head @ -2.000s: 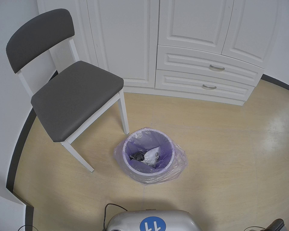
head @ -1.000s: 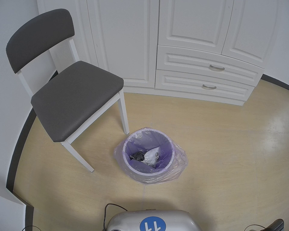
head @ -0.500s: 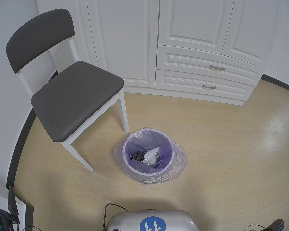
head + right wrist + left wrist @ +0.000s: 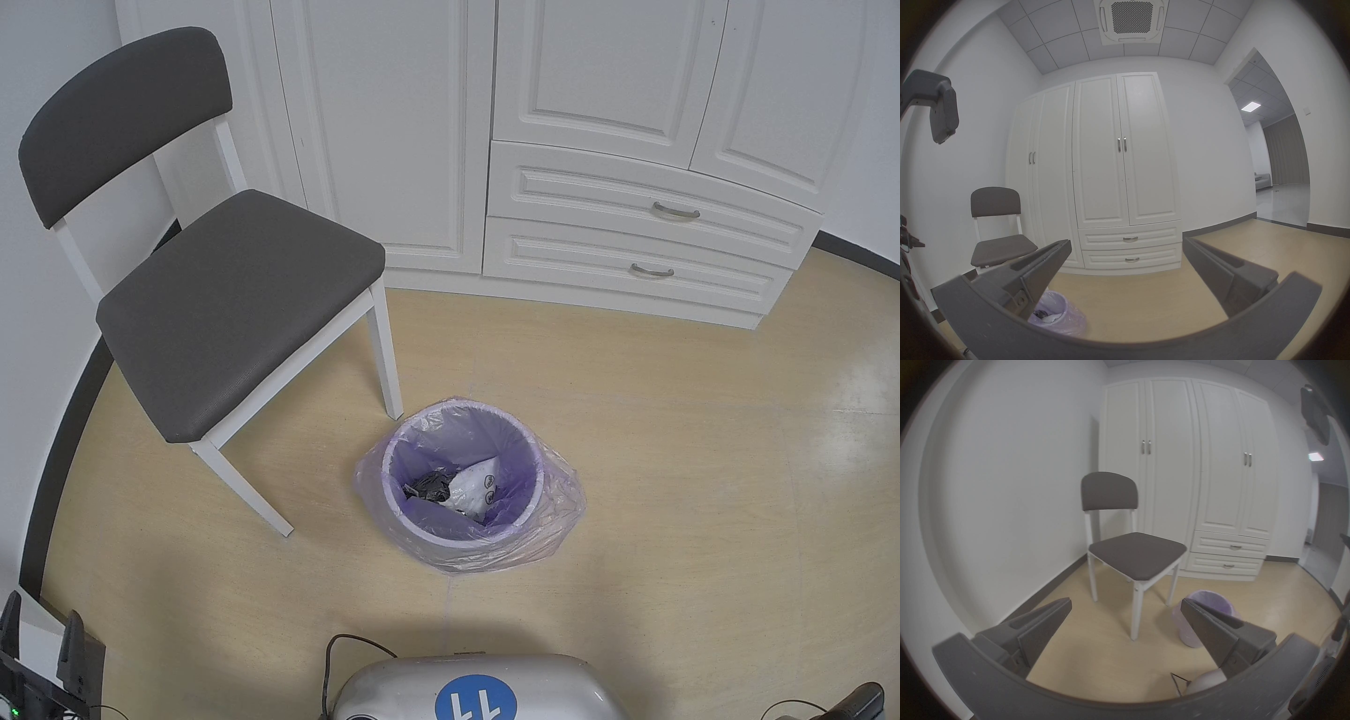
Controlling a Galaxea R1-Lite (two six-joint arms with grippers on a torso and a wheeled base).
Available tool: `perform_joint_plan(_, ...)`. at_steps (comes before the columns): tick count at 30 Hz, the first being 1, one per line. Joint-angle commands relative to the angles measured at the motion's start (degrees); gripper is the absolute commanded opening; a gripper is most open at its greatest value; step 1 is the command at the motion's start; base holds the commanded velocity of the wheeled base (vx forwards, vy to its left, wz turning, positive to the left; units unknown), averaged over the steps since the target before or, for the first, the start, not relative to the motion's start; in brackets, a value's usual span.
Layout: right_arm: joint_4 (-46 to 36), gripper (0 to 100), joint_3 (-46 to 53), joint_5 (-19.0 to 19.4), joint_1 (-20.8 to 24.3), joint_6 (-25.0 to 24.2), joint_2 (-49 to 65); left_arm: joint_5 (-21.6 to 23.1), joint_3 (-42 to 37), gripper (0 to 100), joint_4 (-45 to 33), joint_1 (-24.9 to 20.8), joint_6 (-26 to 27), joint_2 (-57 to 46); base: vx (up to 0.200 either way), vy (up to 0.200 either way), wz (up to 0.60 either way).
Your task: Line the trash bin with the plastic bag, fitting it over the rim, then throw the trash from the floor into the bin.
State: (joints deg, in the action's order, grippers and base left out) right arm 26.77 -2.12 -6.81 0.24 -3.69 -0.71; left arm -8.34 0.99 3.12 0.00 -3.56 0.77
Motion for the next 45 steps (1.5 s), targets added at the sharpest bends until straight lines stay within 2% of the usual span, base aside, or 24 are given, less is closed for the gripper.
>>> perform_joint_plan(1, 1.0, 100, 2.1, 0.2, 0.0, 0.7, 0.7, 4.7, -1.0, 100, -0.8, 0.0, -0.3, -0.8, 0.0, 0.0, 0.0)
perform_joint_plan(8, -1.4, 100, 2.1, 0.6, 0.0, 1.0, 0.7, 6.0, -0.9, 100, -2.5, 0.0, 1.0, -0.8, 0.0, 0.0, 0.0)
perform_joint_plan(33, -22.7, 100, 2.1, 0.0, 0.0, 2.4, 0.7, 6.2, -1.0, 100, -2.7, 0.0, 1.0, -0.7, 0.0, 0.0, 0.0)
perform_joint_plan(38, -22.8, 100, 2.1, 0.6, -0.1, 2.8, 0.7, 6.2, -1.0, 100, -2.7, 0.0, 1.1, -0.7, 0.0, 0.0, 0.0)
perform_joint_plan(42, -22.8, 100, 2.1, 1.8, -0.1, 6.0, 0.7, 6.2, -1.0, 100, -2.7, 0.0, 1.1, -0.7, 0.0, 0.0, 0.0)
perform_joint_plan(45, -22.8, 100, 2.1, 3.0, -0.1, 6.6, 0.7, 6.2, -1.0, 100, -2.7, 0.0, 1.2, -0.7, 0.0, 0.0, 0.0)
